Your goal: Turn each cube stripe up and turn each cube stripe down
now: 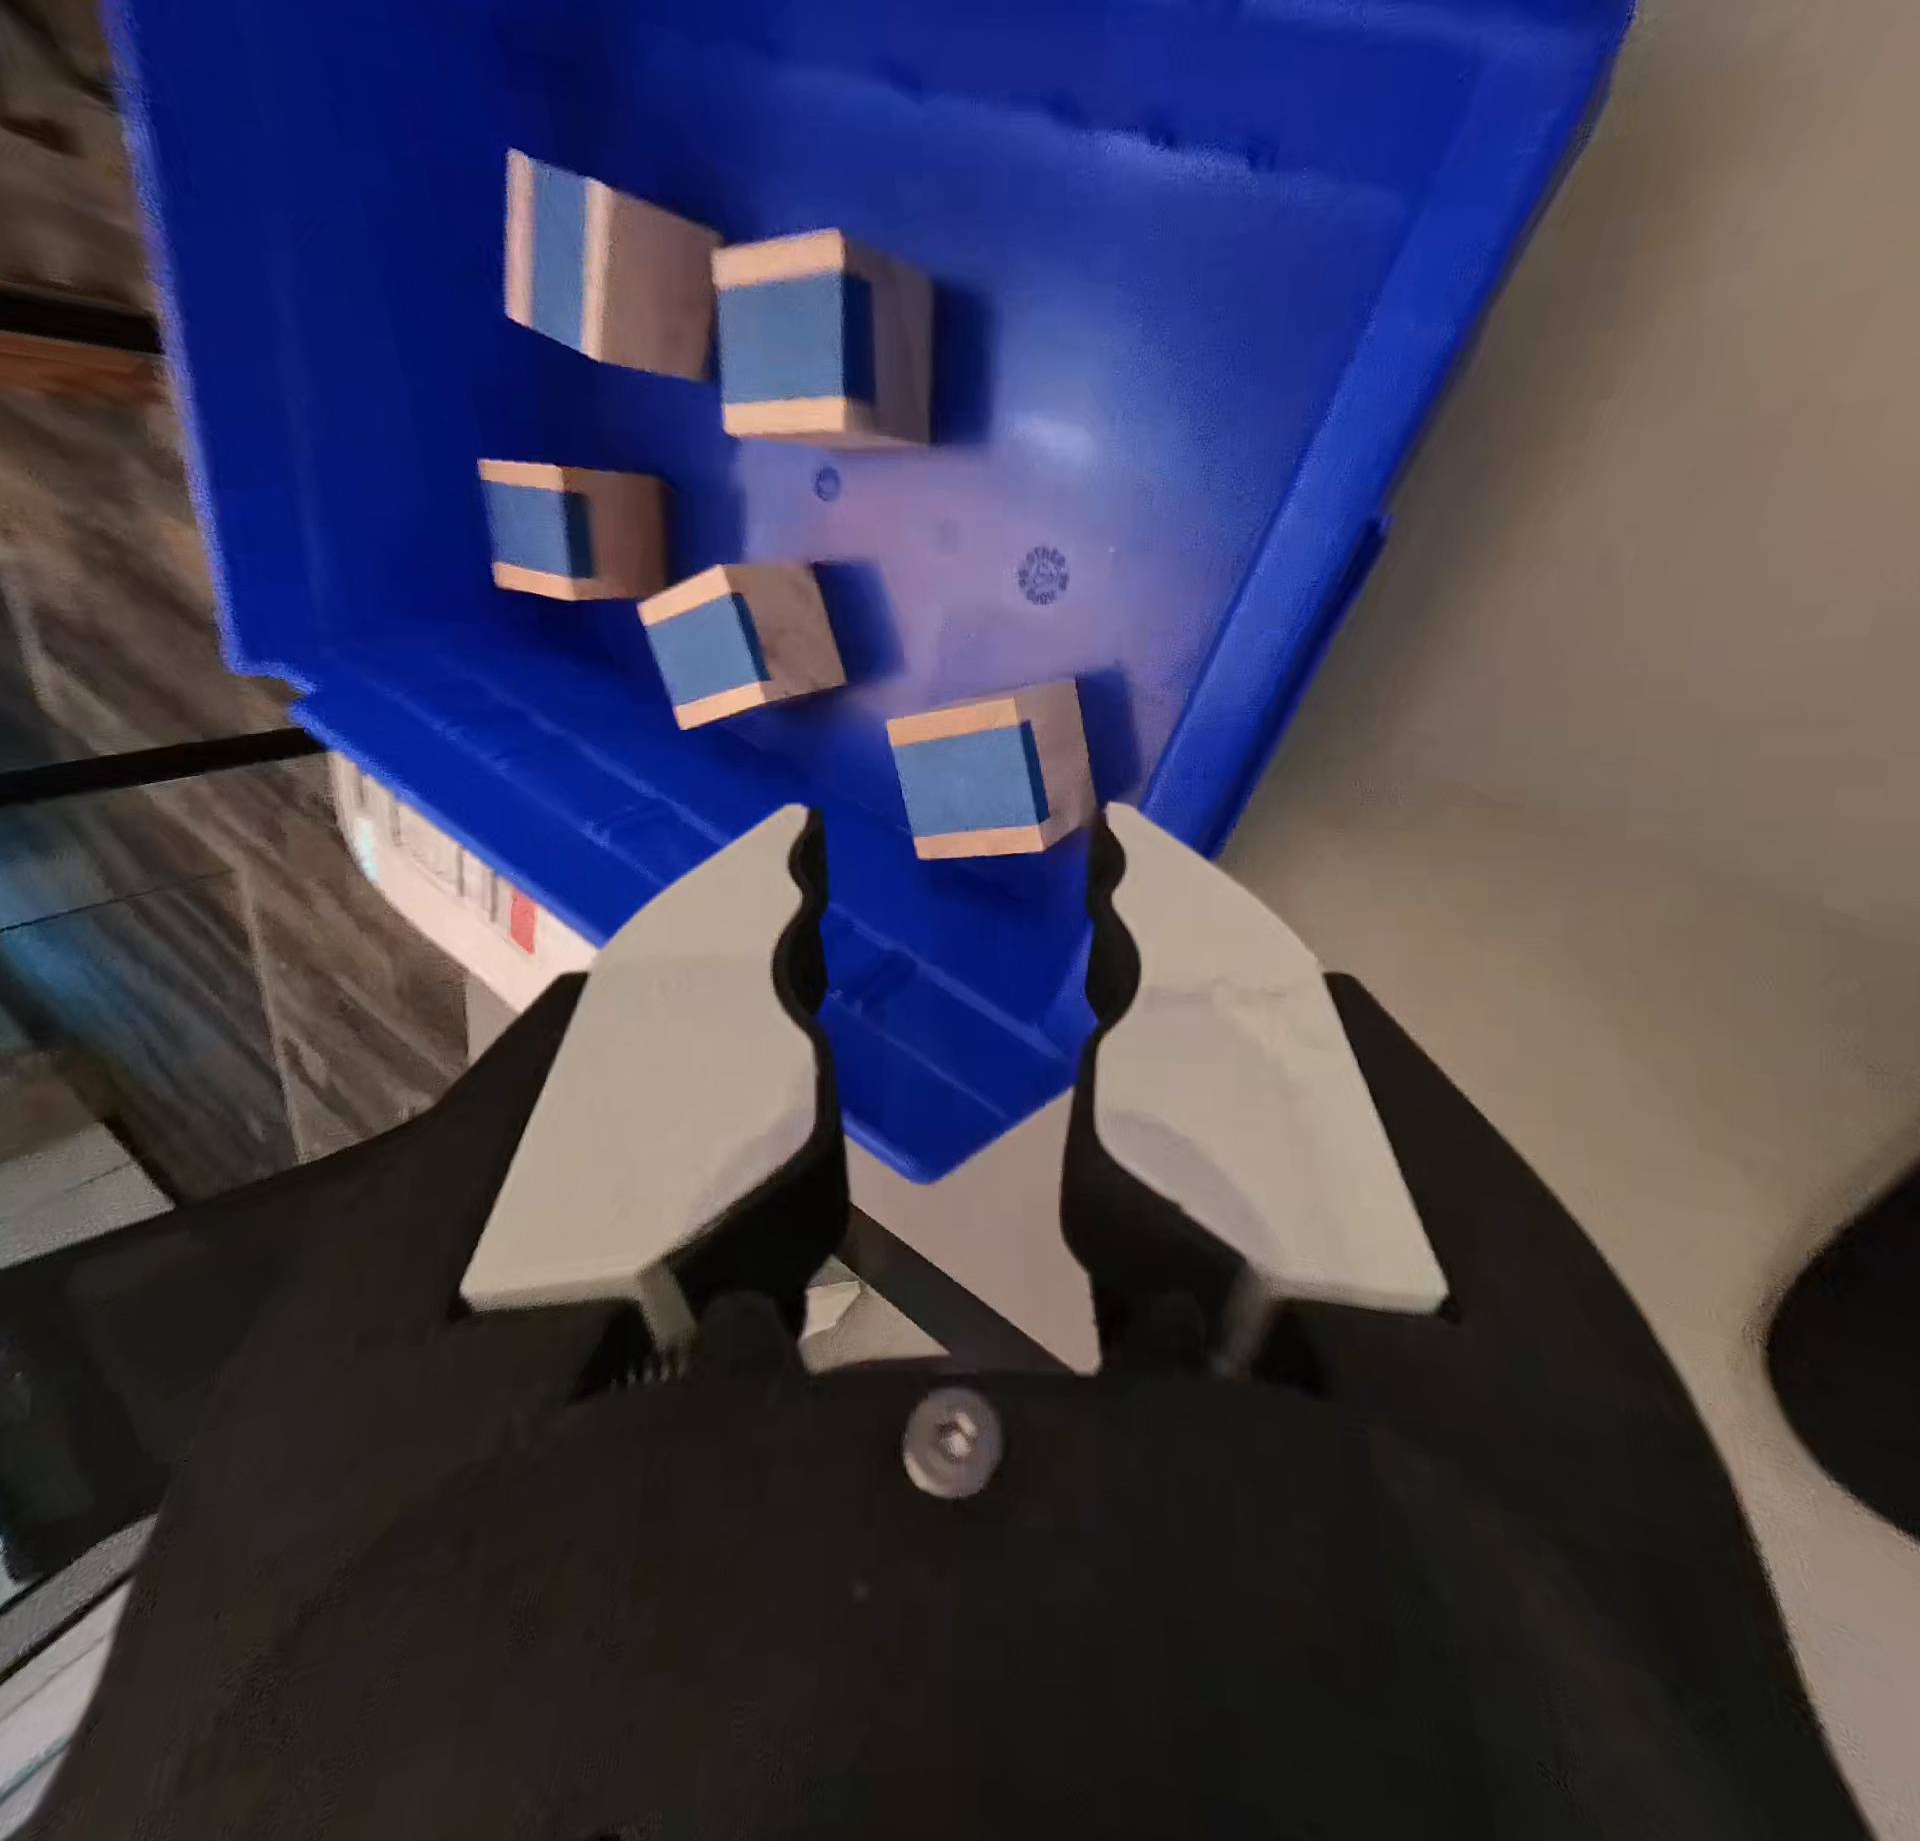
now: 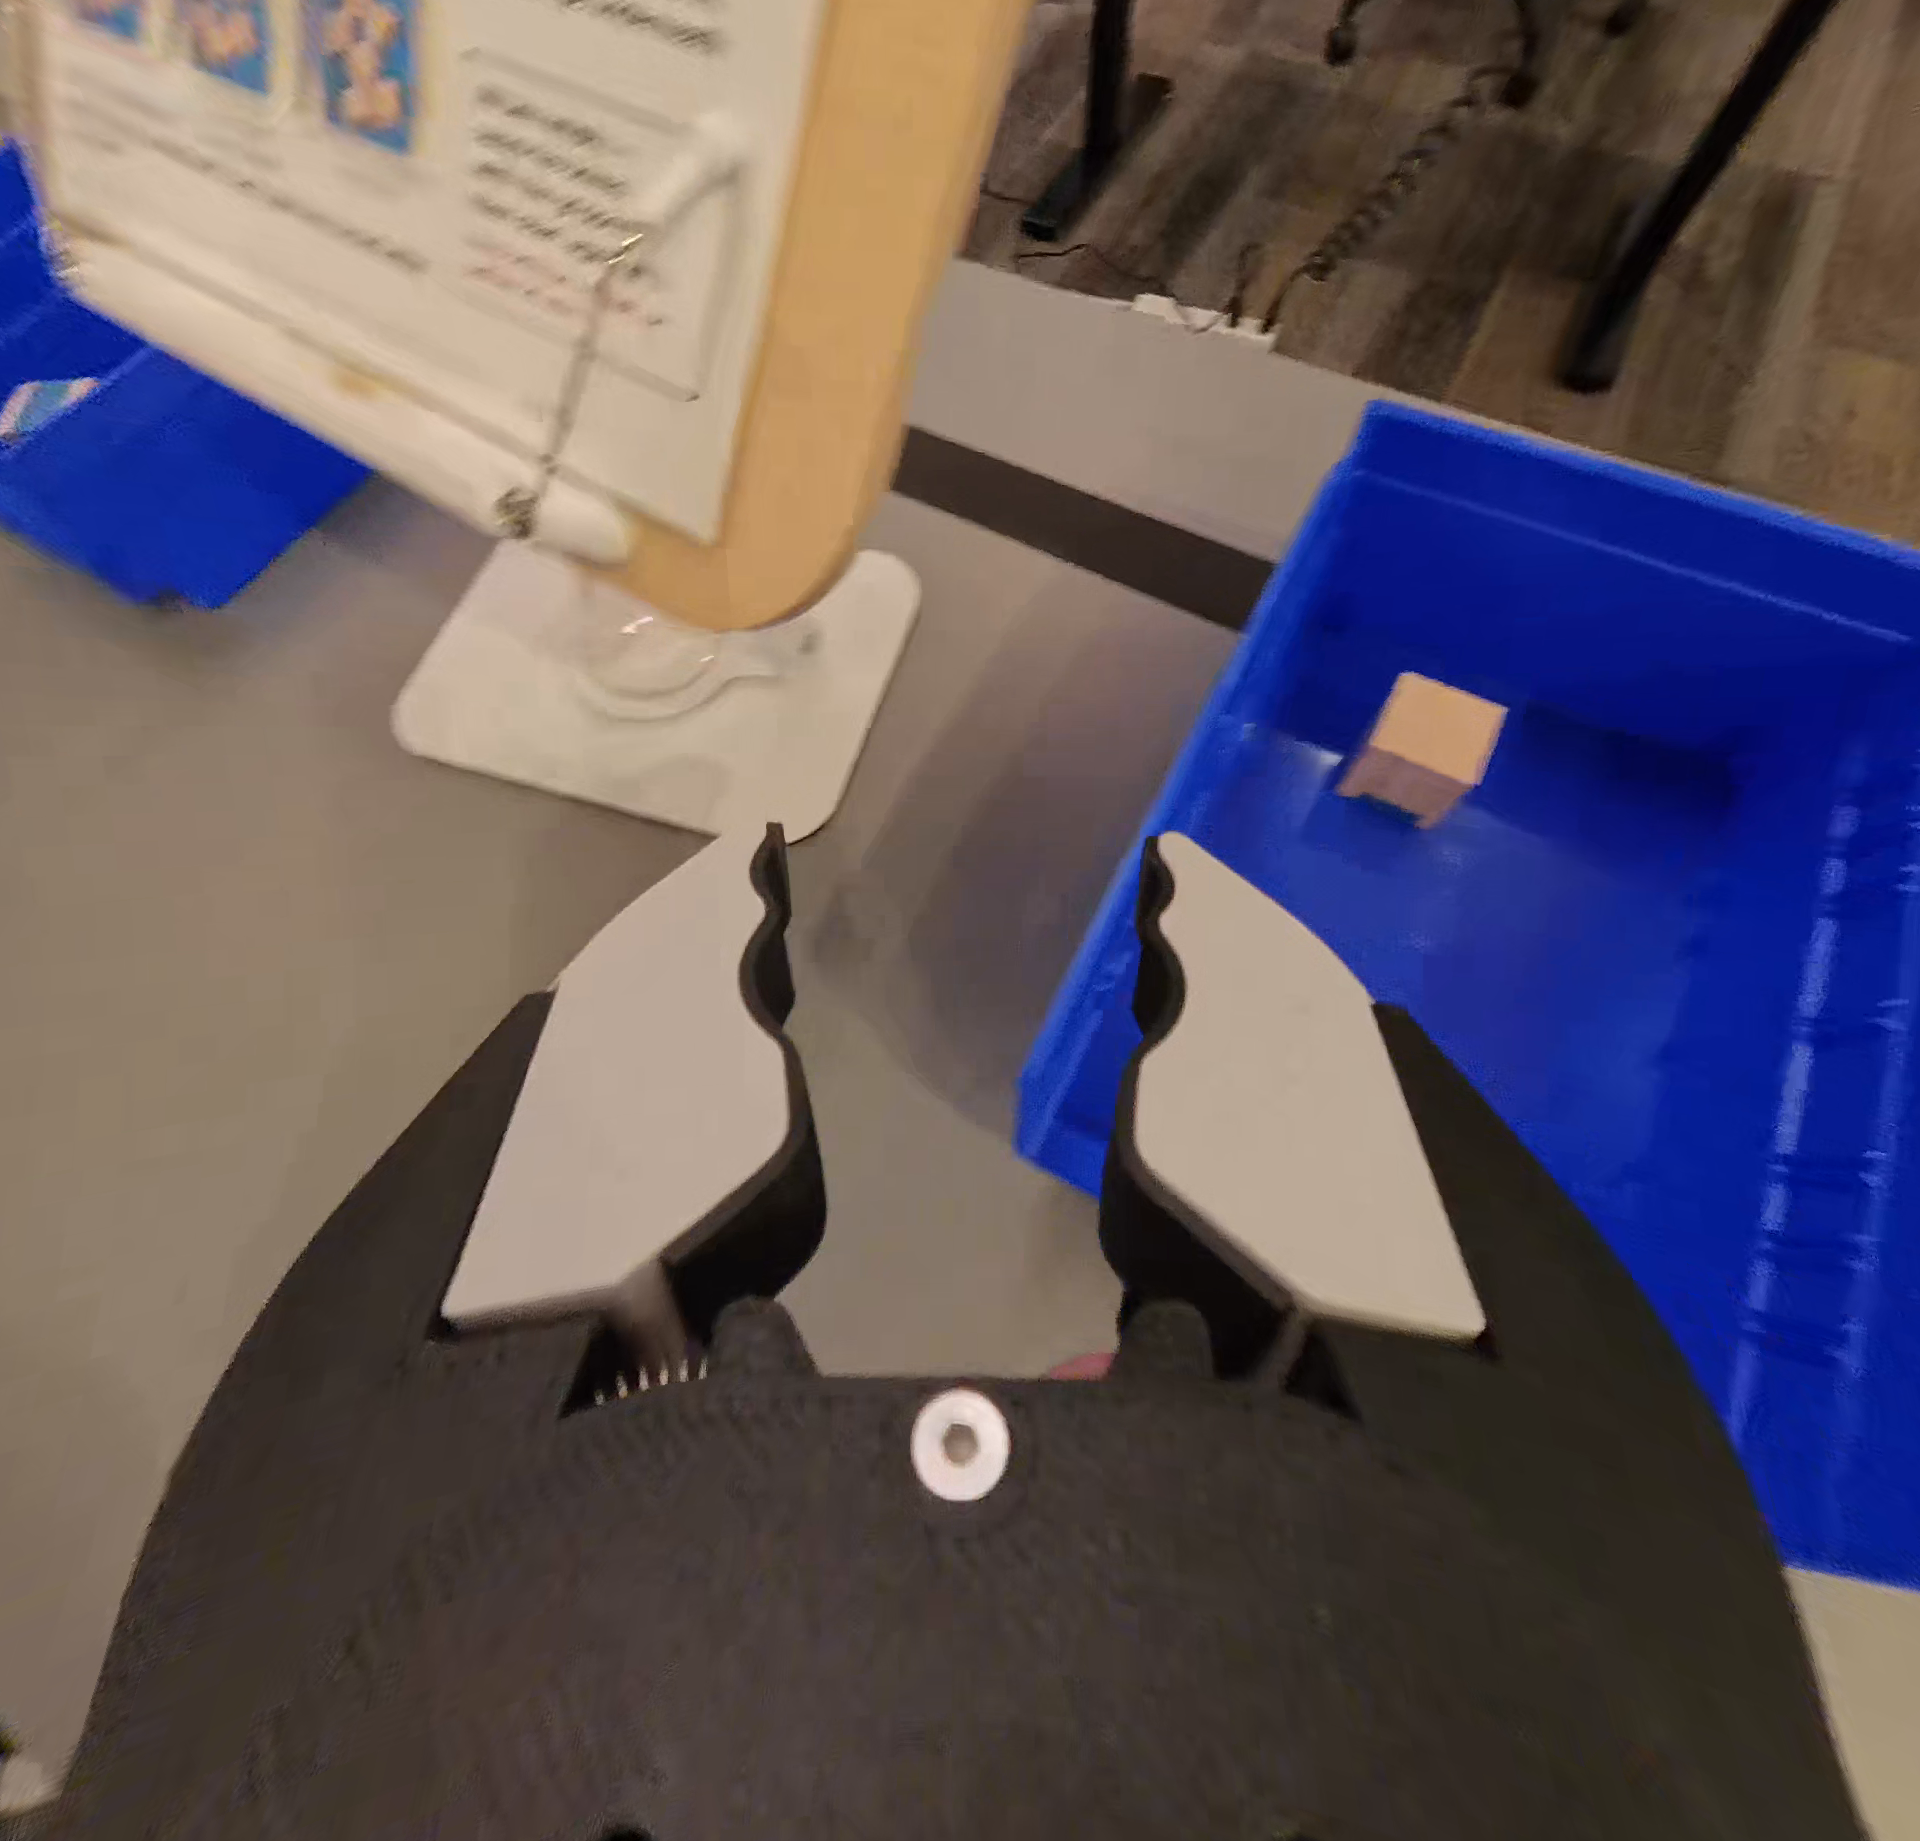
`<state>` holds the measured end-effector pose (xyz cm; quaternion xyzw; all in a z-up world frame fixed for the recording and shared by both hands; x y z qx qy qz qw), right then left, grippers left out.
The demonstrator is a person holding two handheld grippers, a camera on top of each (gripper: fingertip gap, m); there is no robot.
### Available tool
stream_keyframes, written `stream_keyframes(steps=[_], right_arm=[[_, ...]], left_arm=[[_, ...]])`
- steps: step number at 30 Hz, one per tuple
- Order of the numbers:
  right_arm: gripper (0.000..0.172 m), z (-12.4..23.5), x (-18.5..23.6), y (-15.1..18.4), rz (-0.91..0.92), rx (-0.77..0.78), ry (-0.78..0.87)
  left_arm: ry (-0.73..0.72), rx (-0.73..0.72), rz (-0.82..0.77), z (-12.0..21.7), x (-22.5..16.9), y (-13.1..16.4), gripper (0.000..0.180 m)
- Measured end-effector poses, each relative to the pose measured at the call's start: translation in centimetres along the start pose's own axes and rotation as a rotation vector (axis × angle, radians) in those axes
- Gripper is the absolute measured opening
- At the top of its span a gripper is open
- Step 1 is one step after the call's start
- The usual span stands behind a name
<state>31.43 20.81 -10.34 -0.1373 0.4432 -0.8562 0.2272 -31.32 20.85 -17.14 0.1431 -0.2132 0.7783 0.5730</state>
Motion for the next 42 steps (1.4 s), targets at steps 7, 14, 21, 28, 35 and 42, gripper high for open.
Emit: stream_keyframes(steps=[7,14,21,28,35,42], right_arm=[[0.065,-0.2,3.9,2.2,0.012,0.016,-0.122],[0.064,-0.3,6.4,2.1,0.061,0.011,-0.18],[0.06,-0.8,13.7,0.9,0.038,-0.091,-0.548],[0.069,-6.1,22.3,0.0,-0.373,-0.156,-1.181],[0.083,-7.5,27.4,0.4,-0.564,-0.188,-1.43],[0.048,-5.8,27.0,0.6,-0.483,-0.201,-1.468]], left_arm=[[0.228,0.217,0.04,-5.4,2.4,-0.2,0.059],[0.344,0.372,0.105,-9.0,2.7,-0.5,0.047],[-0.029,-0.198,0.196,0.5,1.8,-2.9,0.046],[-0.497,-0.95,0.036,13.6,-9.5,-10.7,0.046],[-0.628,-1.08,-0.073,14.7,-17.3,-16.5,0.045],[-0.548,-1.107,-0.086,13.7,-18.4,-18.6,0.046]])
Point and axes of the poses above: each gripper's, where its closed fingertips meet, z back along the fingers, y out of its underside, x = y × z across the jaws, the point moved 10 cm from there along z, back along the fingers, and after that the axes turned 2 degrees about y, right-handed, at the moved point
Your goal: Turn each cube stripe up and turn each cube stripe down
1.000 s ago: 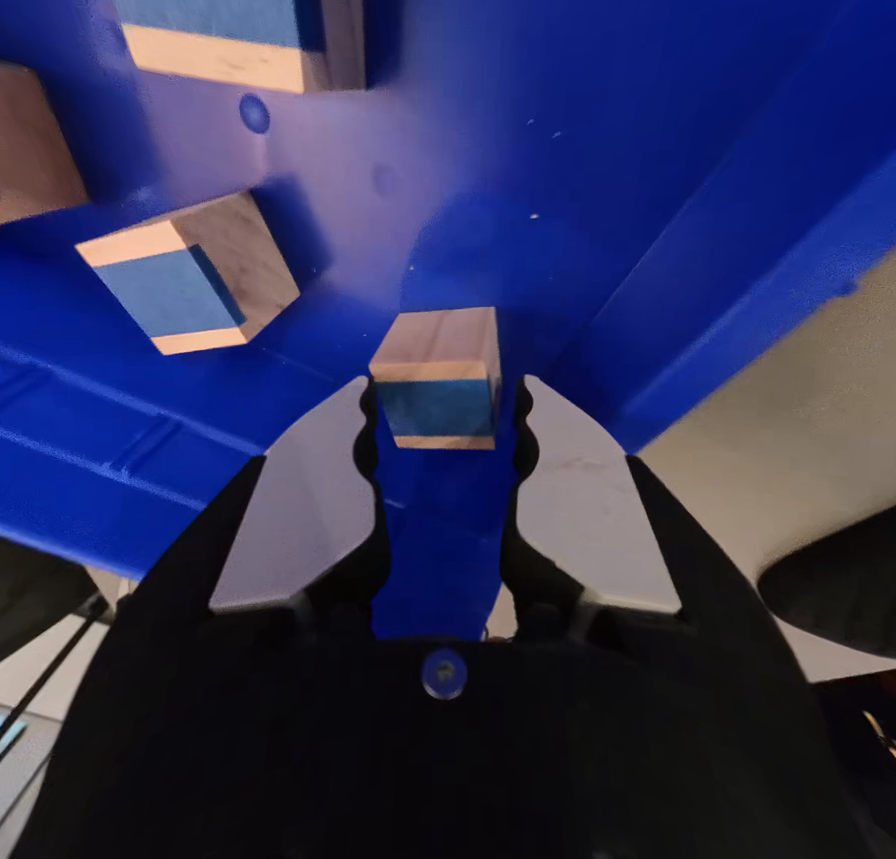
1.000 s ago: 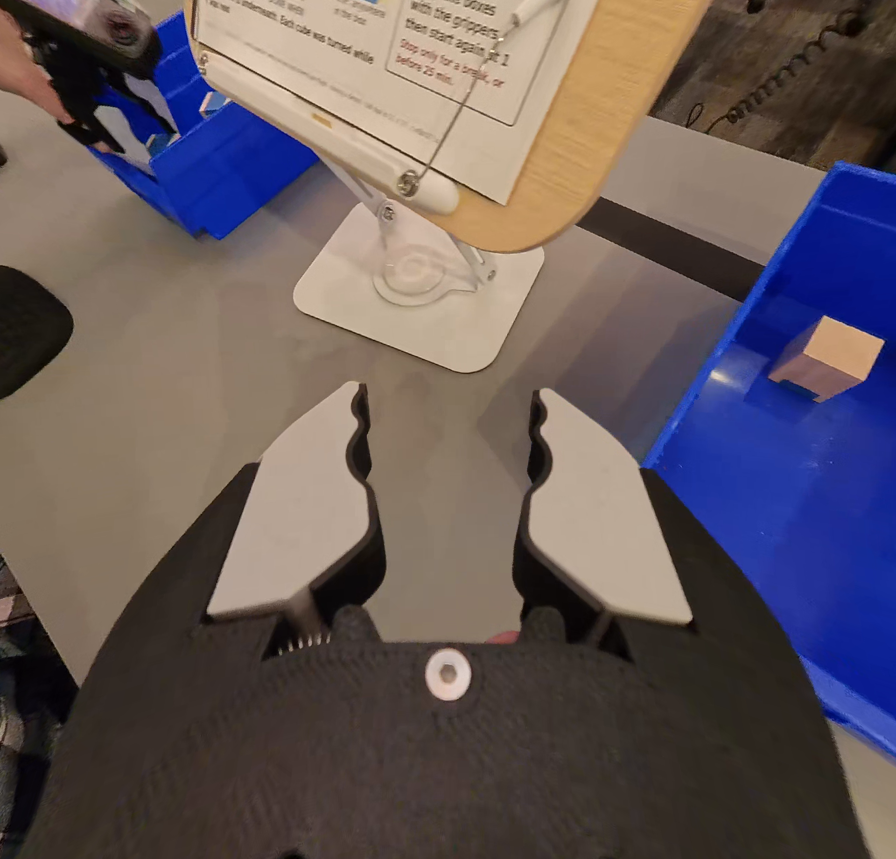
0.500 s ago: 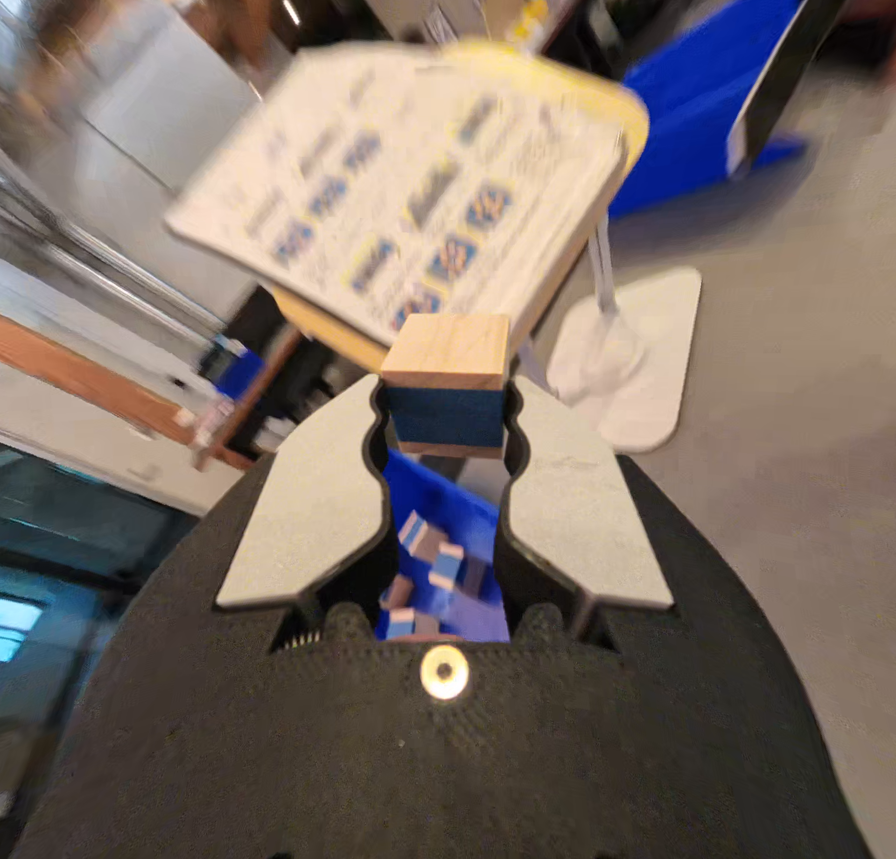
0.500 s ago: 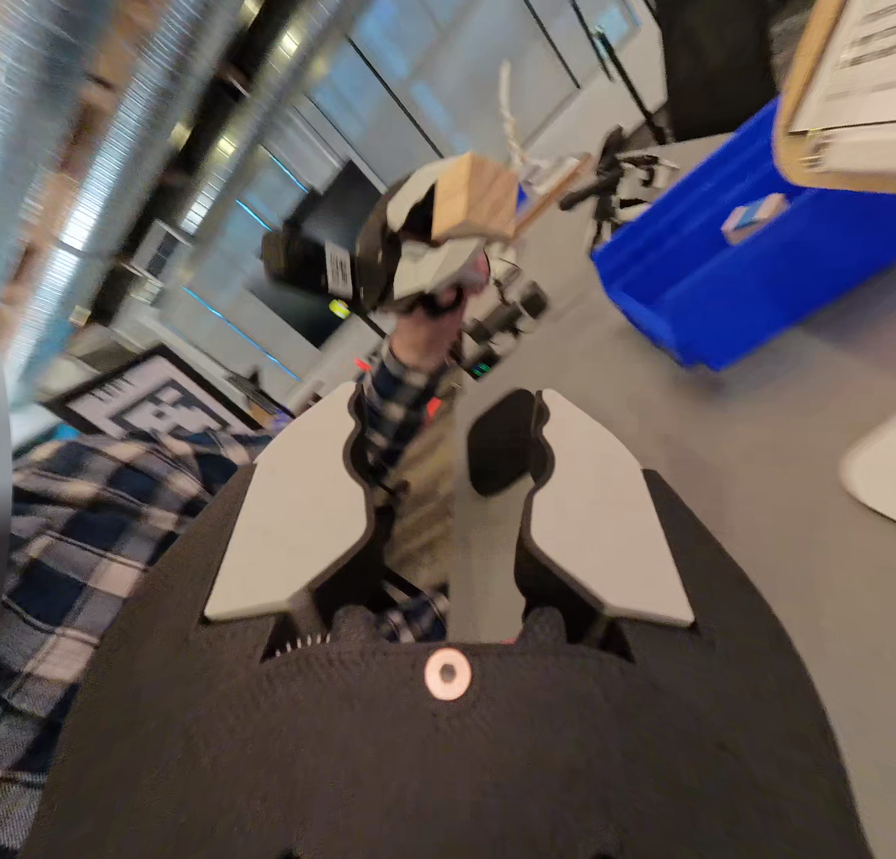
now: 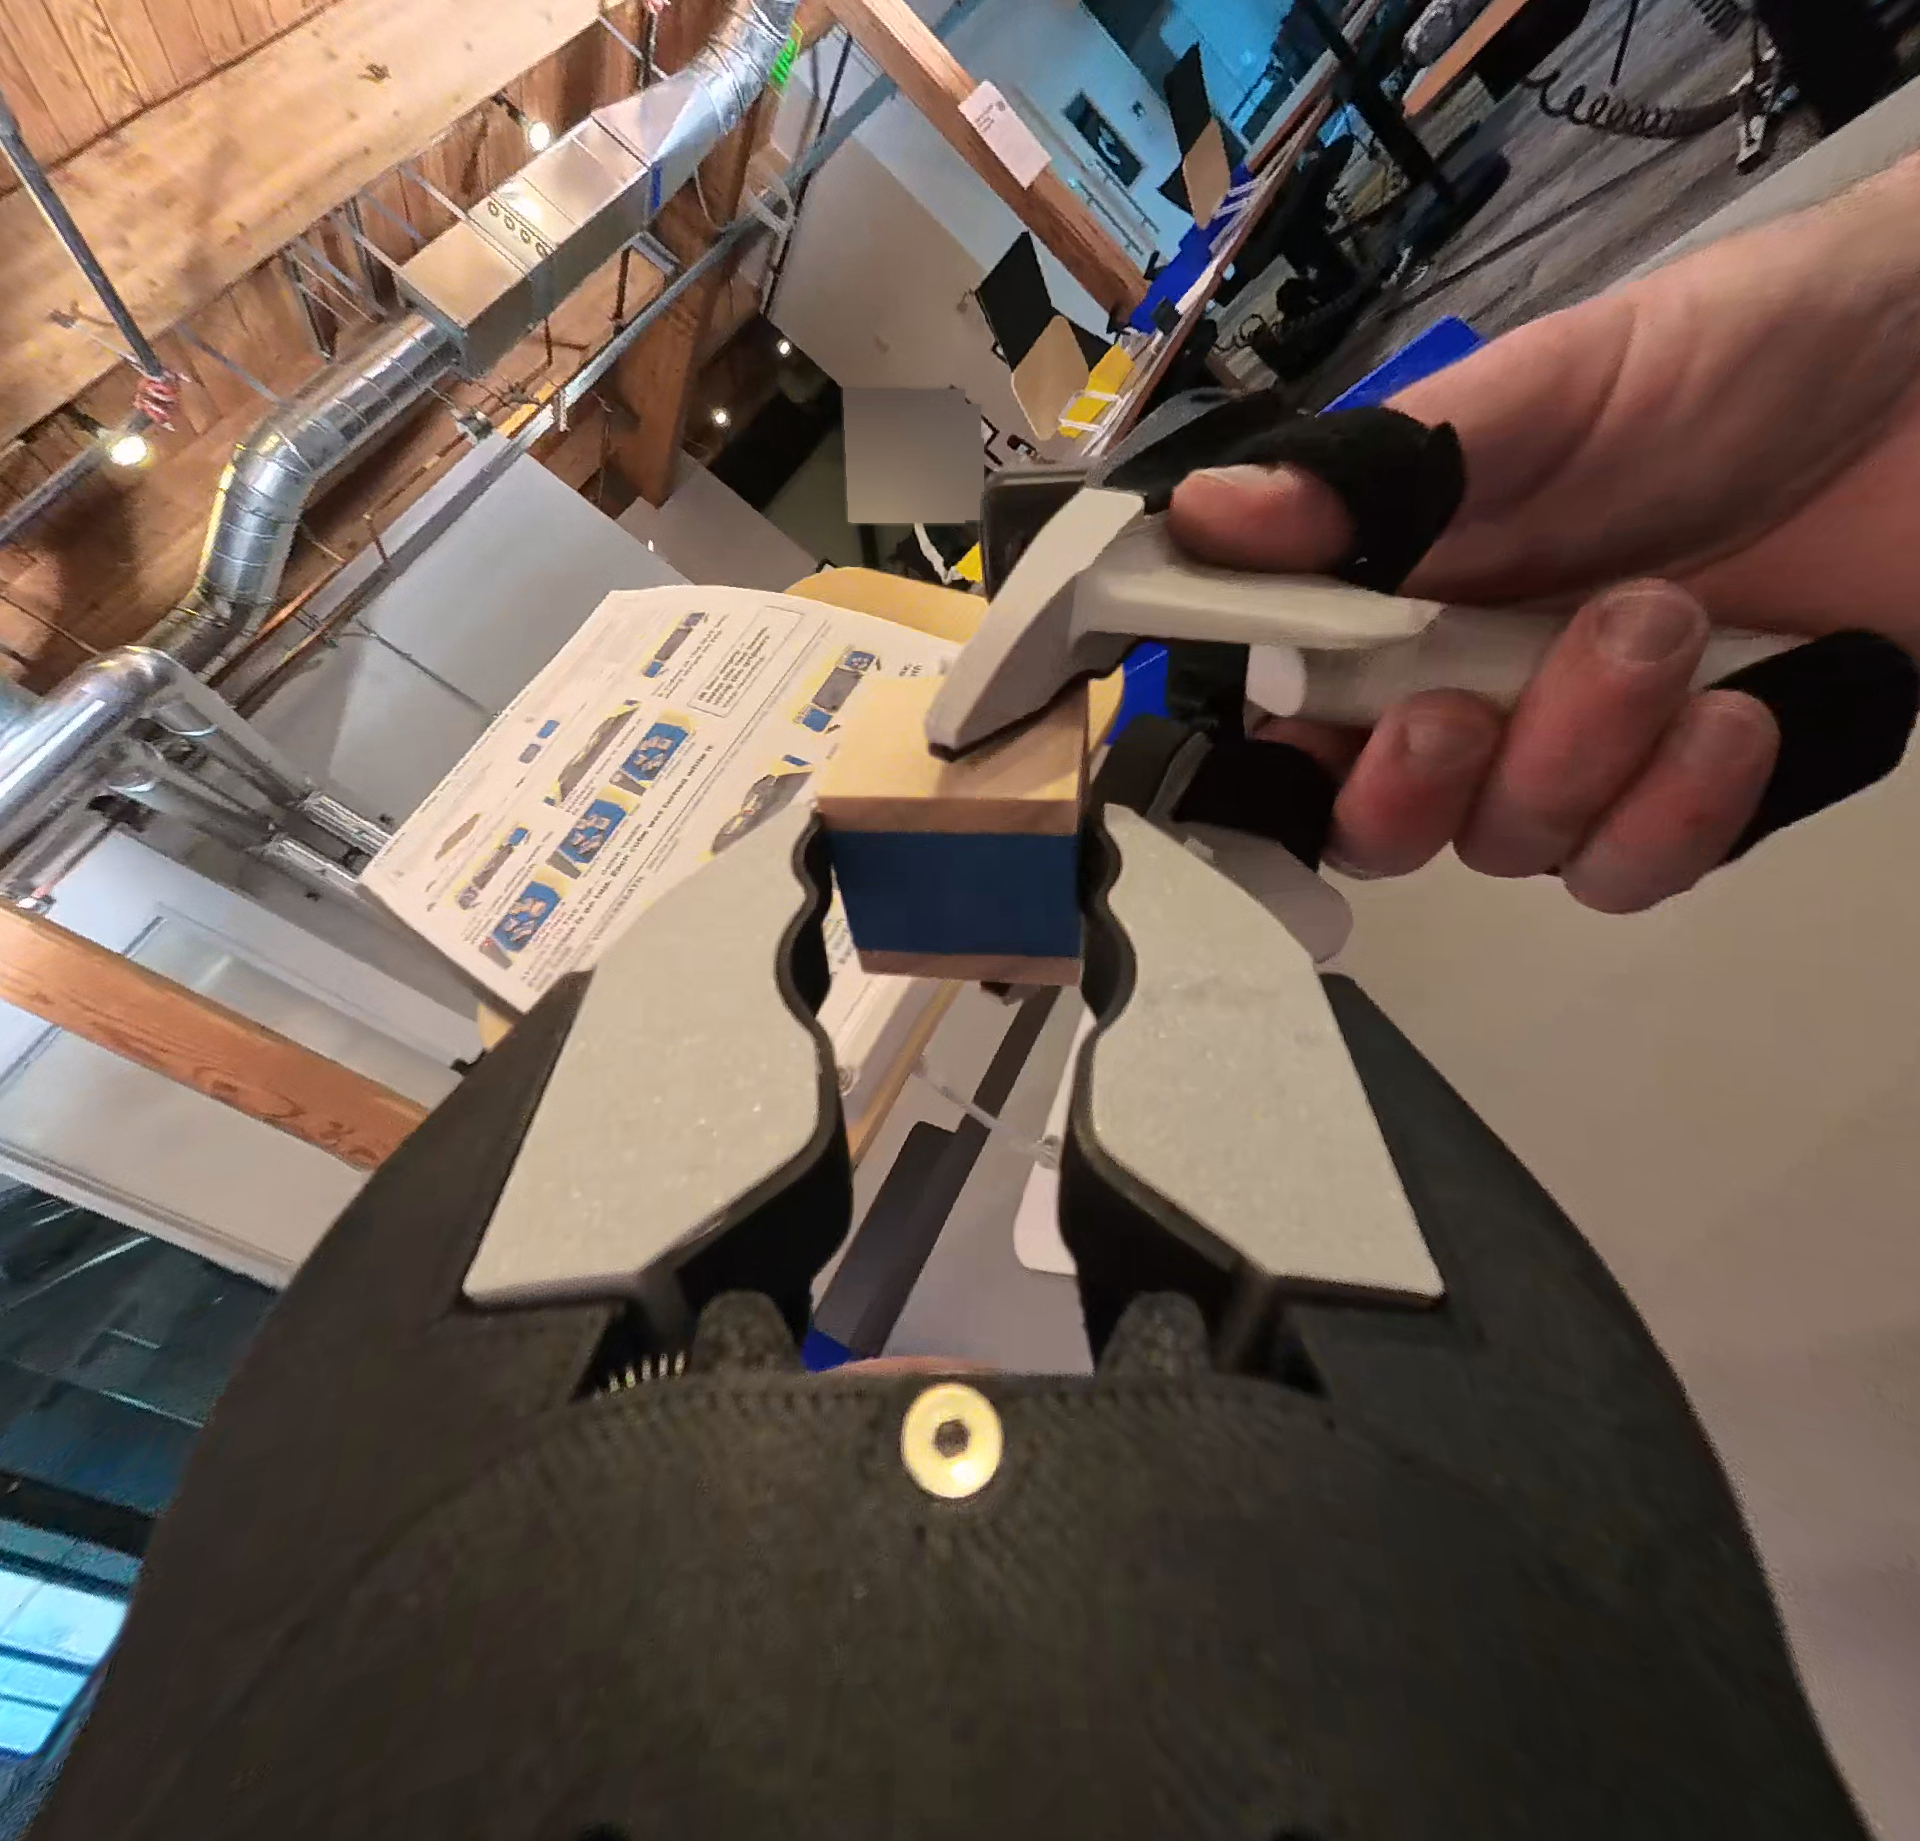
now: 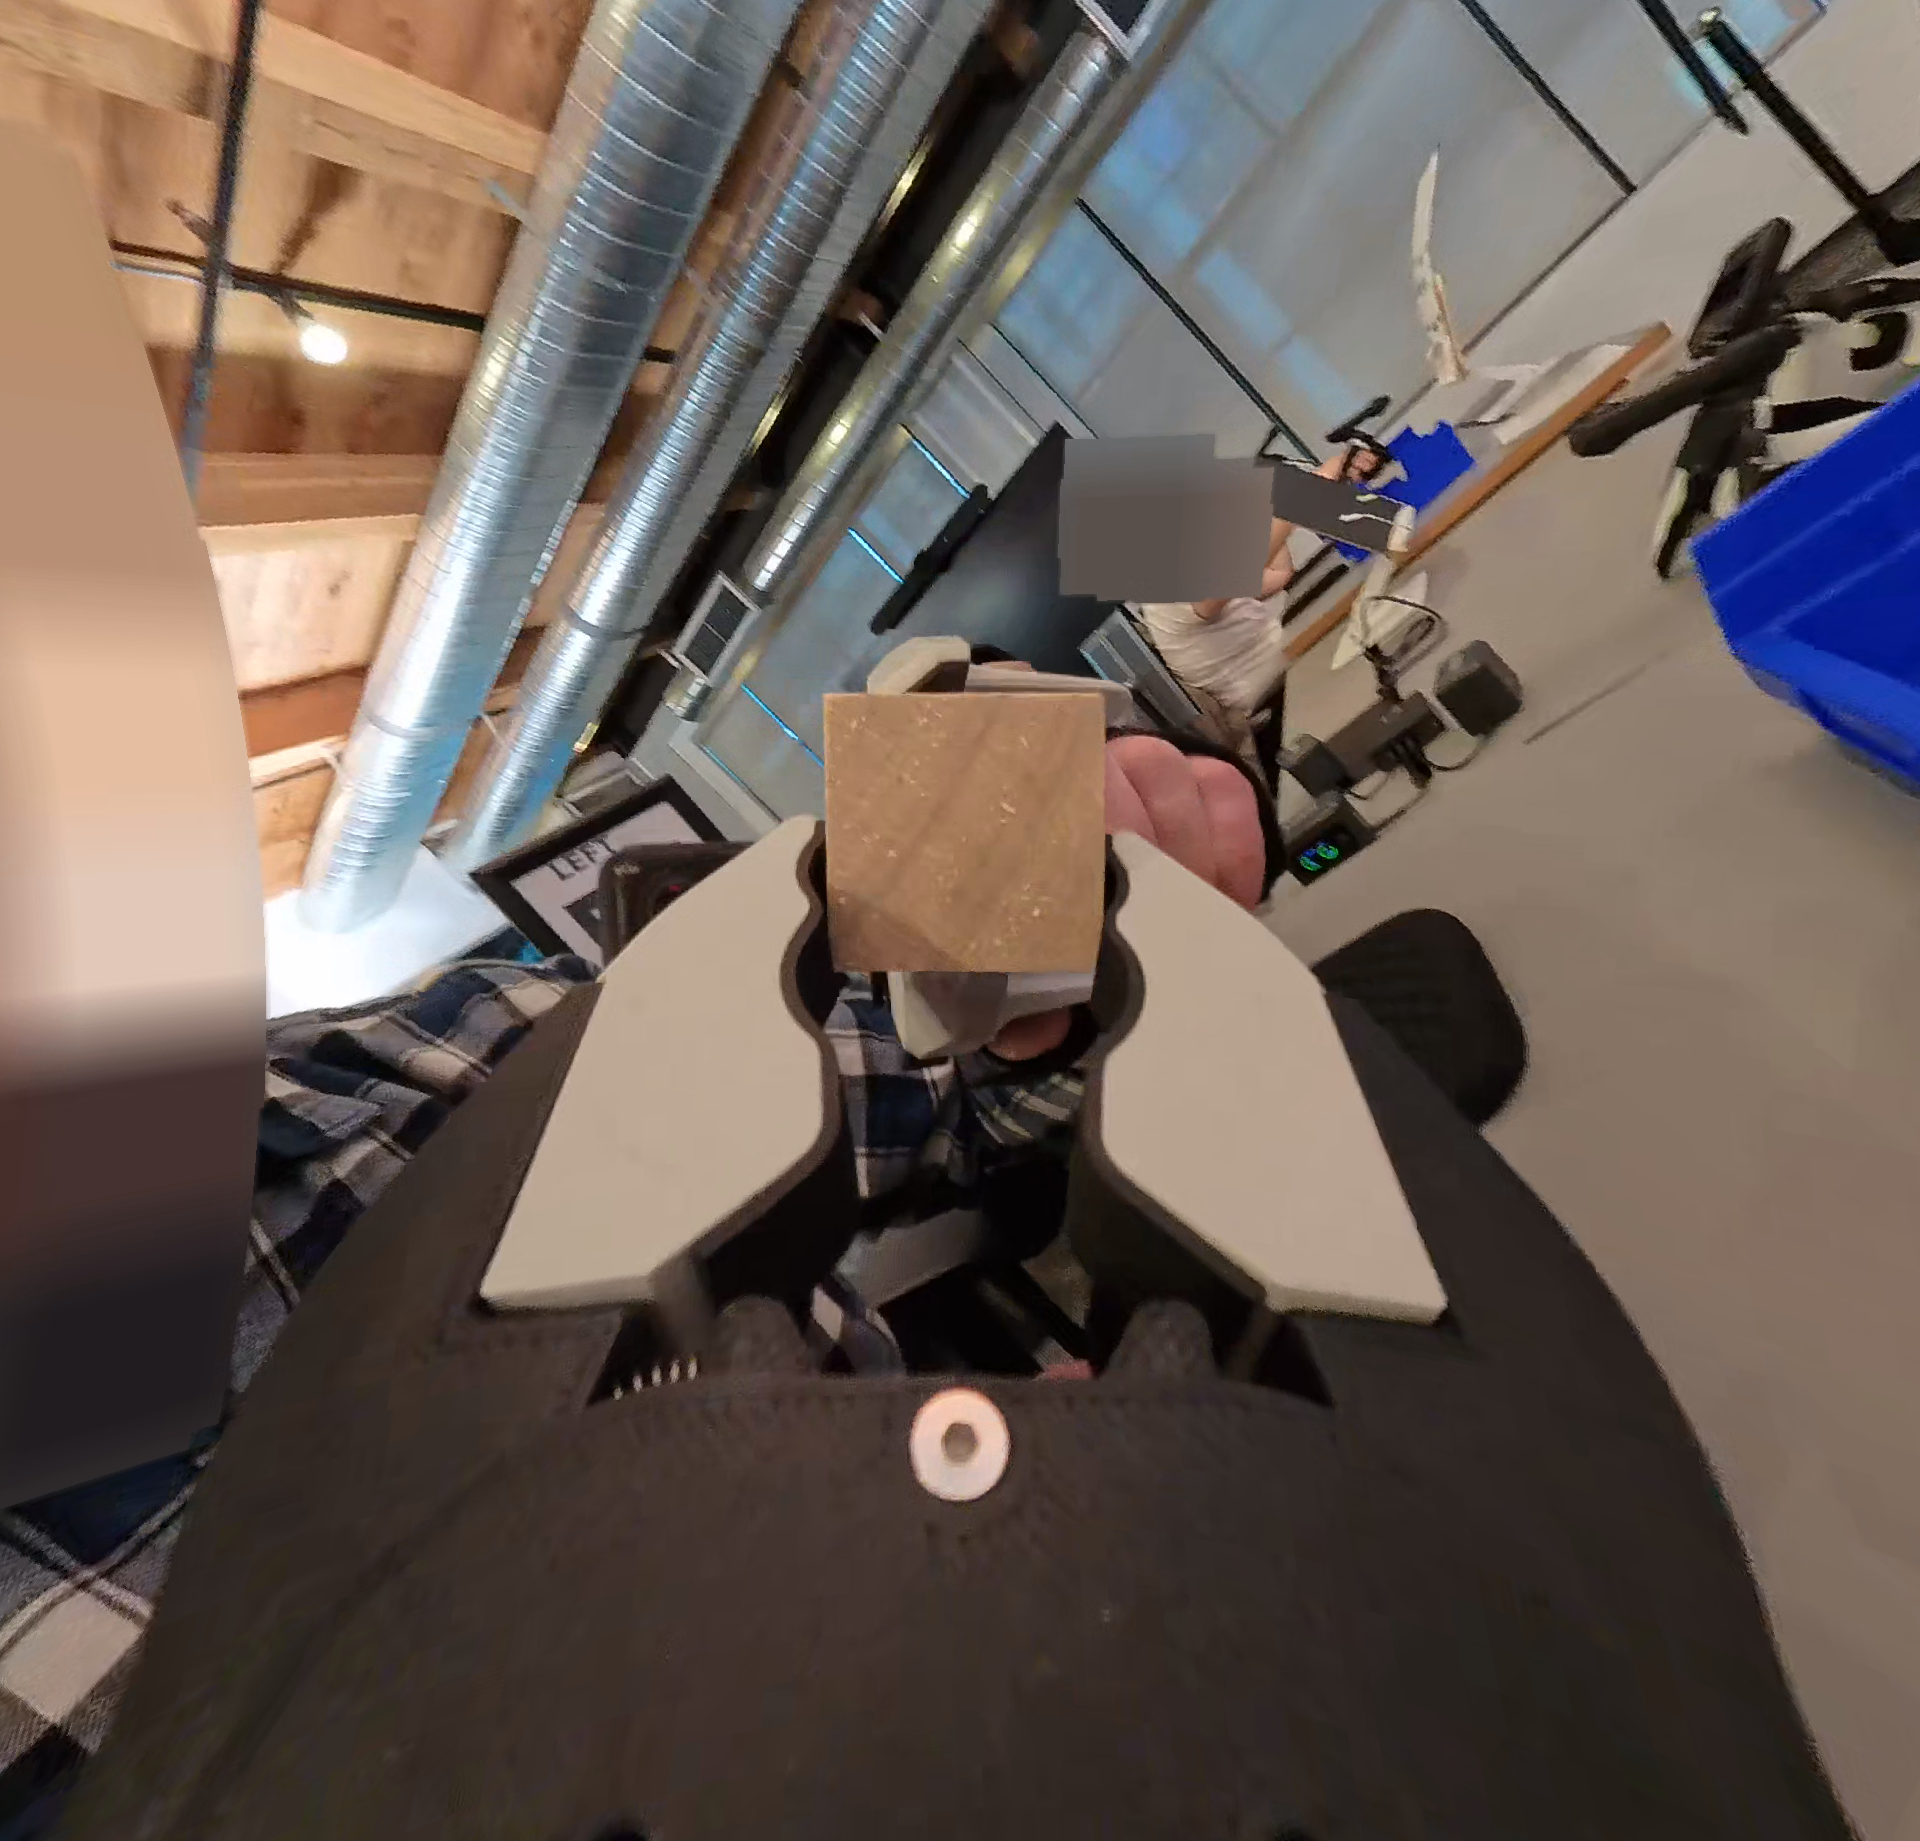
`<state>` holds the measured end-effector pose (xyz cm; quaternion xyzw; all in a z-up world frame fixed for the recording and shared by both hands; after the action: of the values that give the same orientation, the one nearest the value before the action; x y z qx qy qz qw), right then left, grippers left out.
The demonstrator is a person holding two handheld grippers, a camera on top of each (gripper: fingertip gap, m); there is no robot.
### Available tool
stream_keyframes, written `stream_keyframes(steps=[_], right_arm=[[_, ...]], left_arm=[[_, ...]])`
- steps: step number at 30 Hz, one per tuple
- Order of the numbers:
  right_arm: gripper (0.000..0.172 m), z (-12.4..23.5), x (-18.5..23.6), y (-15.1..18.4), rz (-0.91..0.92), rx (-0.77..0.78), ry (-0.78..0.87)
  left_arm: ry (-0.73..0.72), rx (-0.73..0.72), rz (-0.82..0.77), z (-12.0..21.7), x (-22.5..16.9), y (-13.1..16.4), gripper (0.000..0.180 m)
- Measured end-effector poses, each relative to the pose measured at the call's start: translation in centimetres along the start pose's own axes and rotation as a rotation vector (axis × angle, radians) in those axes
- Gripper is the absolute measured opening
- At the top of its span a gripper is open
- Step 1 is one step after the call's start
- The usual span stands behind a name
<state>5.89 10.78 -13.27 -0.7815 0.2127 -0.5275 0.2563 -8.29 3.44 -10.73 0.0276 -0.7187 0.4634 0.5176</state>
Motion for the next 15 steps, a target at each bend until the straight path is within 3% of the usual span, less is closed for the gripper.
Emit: stream_keyframes(steps=[3,5,11,13,15], right_arm=[[0.048,2.0,1.3,-1.2,0.063,-0.006,0.083],[0.047,5.3,2.6,-3.5,0.165,-0.014,0.25],[0.047,23.1,4.2,-12.9,0.48,-0.103,1.184],[0.047,28.9,3.0,-15.4,0.475,-0.097,1.462],[0.047,33.5,0.7,-17.0,0.409,-0.071,1.639]], left_arm=[[-0.003,-0.009,0.006,-0.3,0.0,-0.2,0.048],[-0.033,0.018,0.007,-0.1,0.7,0.2,0.05],[-0.024,0.195,0.05,1.4,2.6,4.0,0.027],[-0.036,0.252,0.051,1.7,2.7,5.3,0.02],[-0.062,0.277,0.074,2.0,2.8,5.9,0.02]])
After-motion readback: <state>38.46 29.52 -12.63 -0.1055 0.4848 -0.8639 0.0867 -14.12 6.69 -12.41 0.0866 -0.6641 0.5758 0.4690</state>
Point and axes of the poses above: each gripper's, where its closed fingertips meet, z back along the fingers, y out of its underside, x = y × z across the jaws, the point moved 10 cm from there along z, back along the fingers, and after that the axes turned 2 degrees about y, right-handed, at the moved point
